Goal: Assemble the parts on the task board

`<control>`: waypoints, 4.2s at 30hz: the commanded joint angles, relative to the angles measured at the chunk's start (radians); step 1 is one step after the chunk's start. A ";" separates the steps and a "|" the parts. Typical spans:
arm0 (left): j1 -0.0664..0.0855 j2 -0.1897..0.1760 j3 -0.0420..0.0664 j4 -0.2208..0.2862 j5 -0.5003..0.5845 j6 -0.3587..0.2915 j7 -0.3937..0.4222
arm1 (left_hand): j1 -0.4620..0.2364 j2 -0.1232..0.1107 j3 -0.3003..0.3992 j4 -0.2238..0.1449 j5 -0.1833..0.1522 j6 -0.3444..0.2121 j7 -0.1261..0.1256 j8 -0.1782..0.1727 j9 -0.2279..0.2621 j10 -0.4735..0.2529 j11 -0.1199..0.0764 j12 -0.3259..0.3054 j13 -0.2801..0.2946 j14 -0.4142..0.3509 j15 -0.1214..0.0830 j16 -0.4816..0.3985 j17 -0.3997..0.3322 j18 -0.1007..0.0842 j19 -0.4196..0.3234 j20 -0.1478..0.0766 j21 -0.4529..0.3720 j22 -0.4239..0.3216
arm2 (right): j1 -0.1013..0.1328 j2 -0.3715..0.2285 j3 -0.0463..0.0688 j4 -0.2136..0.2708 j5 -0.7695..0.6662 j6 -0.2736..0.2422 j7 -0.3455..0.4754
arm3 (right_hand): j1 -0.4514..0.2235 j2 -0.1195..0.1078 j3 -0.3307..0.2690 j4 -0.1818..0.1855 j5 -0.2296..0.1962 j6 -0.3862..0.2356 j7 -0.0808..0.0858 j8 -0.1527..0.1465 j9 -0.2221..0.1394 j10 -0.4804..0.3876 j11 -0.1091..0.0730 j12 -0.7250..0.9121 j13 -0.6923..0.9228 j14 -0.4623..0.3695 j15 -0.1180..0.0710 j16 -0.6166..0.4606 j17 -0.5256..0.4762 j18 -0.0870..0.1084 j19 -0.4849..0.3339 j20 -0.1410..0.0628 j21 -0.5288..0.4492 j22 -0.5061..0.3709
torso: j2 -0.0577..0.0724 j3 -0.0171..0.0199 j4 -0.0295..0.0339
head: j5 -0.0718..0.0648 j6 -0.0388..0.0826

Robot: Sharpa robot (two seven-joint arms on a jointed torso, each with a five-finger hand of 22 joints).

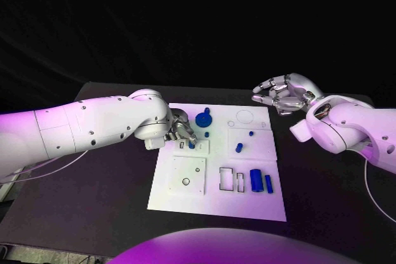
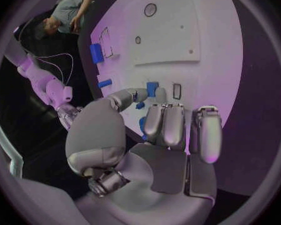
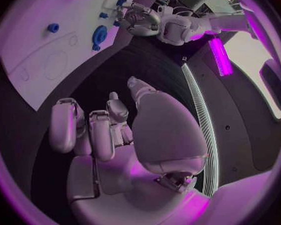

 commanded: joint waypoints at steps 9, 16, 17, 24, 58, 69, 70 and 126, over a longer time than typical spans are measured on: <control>-0.010 0.012 -0.010 -0.001 0.018 0.022 -0.010 | 0.024 0.053 -0.025 0.019 -0.021 0.069 -0.068 -0.015 0.103 0.005 -0.004 0.001 -0.001 0.024 -0.004 -0.005 0.001 -0.015 0.023 -0.005 0.006 0.132 | -0.001 -0.001 0.000 0.004 -0.008 0.013 0.004 | 0.006 0.000 -0.002 0.007 0.003 -0.006 0.002 0.008 -0.002 -0.006 -0.002 -0.003 -0.002 0.050 -0.003 -0.004 0.025 0.014 -0.009 -0.001 -0.005 0.035 | 0.000 -0.0004 0.0007 | -0.005 0.001; -0.010 0.017 -0.010 -0.005 0.022 0.021 -0.015 | 0.005 0.052 -0.081 0.051 -0.029 0.068 -0.067 -0.034 0.098 0.003 -0.002 0.000 -0.002 0.024 -0.003 -0.005 0.002 -0.015 0.023 -0.004 0.004 0.132 | -0.001 -0.003 0.000 0.005 -0.008 0.014 0.004 | 0.006 0.000 -0.002 0.007 0.003 -0.006 0.002 0.008 -0.002 -0.006 -0.002 -0.003 -0.002 0.050 -0.003 -0.004 0.025 0.014 -0.009 -0.001 -0.005 0.035 | 0.000 -0.0005 0.0004 | -0.007 0.001; -0.010 0.018 -0.010 -0.006 0.022 0.022 -0.016 | 0.001 0.050 -0.096 0.058 -0.030 0.069 -0.068 -0.037 0.097 0.002 -0.002 0.000 -0.002 0.024 -0.003 -0.005 0.002 -0.015 0.023 -0.004 0.004 0.132 | -0.001 -0.003 0.000 0.005 -0.008 0.014 0.004 | 0.006 0.000 -0.002 0.007 0.003 -0.006 0.002 0.008 -0.002 -0.006 -0.002 -0.003 -0.002 0.050 -0.003 -0.004 0.025 0.014 -0.009 -0.001 -0.005 0.035 | 0.000 -0.0005 0.0004 | -0.007 0.001; -0.012 0.020 -0.011 -0.010 0.023 0.031 -0.018 | -0.008 0.042 -0.135 0.076 -0.030 0.075 -0.069 -0.045 0.096 0.001 -0.003 -0.001 -0.003 0.024 -0.003 -0.005 0.003 -0.015 0.024 -0.004 0.004 0.133 | -0.001 -0.005 0.000 0.007 -0.008 0.014 0.004 | 0.006 0.000 -0.003 0.007 0.003 -0.006 0.002 0.008 -0.002 -0.006 -0.002 -0.004 -0.003 0.050 -0.003 -0.005 0.024 0.014 -0.010 -0.001 -0.007 0.034 | 0.000 -0.0007 0.0011 | -0.009 0.000; 0.005 -0.053 0.089 0.014 0.009 0.092 -0.023 | 0.001 -0.020 -0.395 0.284 -0.155 0.054 -0.053 -0.092 0.099 -0.044 0.012 -0.066 -0.079 0.022 0.008 -0.011 0.000 -0.001 -0.016 0.002 -0.030 0.076 | -0.002 -0.002 0.000 -0.017 -0.008 0.015 0.004 | 0.005 -0.001 -0.004 0.010 0.002 -0.008 0.003 0.008 -0.002 -0.015 -0.002 -0.011 -0.013 0.046 -0.003 -0.012 0.010 0.017 -0.016 -0.001 -0.018 0.026 | -0.001 -0.0010 0.0008 | -0.005 0.015; 0.065 -0.056 0.123 -0.087 -0.006 0.145 0.025 | 0.060 -0.007 -0.425 0.285 -0.151 0.016 -0.005 -0.216 0.029 -0.160 0.055 -0.220 -0.228 -0.004 0.045 -0.049 -0.041 0.045 -0.154 0.033 -0.162 -0.134 | -0.002 0.000 0.000 -0.025 -0.008 0.016 0.004 | 0.004 0.000 -0.005 0.012 0.002 -0.009 0.003 0.008 -0.002 -0.014 -0.001 -0.011 -0.012 0.046 -0.003 -0.012 0.011 0.016 -0.015 -0.001 -0.017 0.027 | 0.000 0.0010 0.0014 | -0.004 0.030; 0.067 -0.052 0.124 -0.102 -0.009 0.141 0.033 | 0.065 -0.006 -0.425 0.286 -0.151 0.013 -0.002 -0.226 0.024 -0.171 0.058 -0.236 -0.243 -0.006 0.048 -0.050 -0.042 0.046 -0.160 0.035 -0.170 -0.144 | -0.002 0.000 0.000 -0.026 -0.008 0.017 0.004 | 0.004 0.000 -0.005 0.012 0.002 -0.009 0.003 0.008 -0.002 -0.014 -0.001 -0.011 -0.012 0.046 -0.003 -0.012 0.011 0.016 -0.015 -0.001 -0.017 0.027 | 0.000 0.0008 0.0014 | -0.004 0.030; 0.038 0.083 0.059 -0.297 -0.139 0.227 0.071 | 0.111 0.023 -0.486 0.284 -0.178 0.033 0.001 -0.289 -0.089 -0.112 0.059 -0.152 -0.193 0.016 0.050 -0.010 -0.004 0.019 -0.061 0.042 -0.105 -0.020 | -0.002 0.006 0.000 -0.027 -0.008 0.020 0.003 | 0.004 0.001 -0.006 0.015 0.003 -0.009 0.002 0.009 -0.003 -0.013 -0.002 -0.010 -0.012 0.046 -0.003 -0.014 0.009 0.017 -0.015 -0.001 -0.019 0.026 | -0.001 0.0001 0.0011 | 0.008 0.018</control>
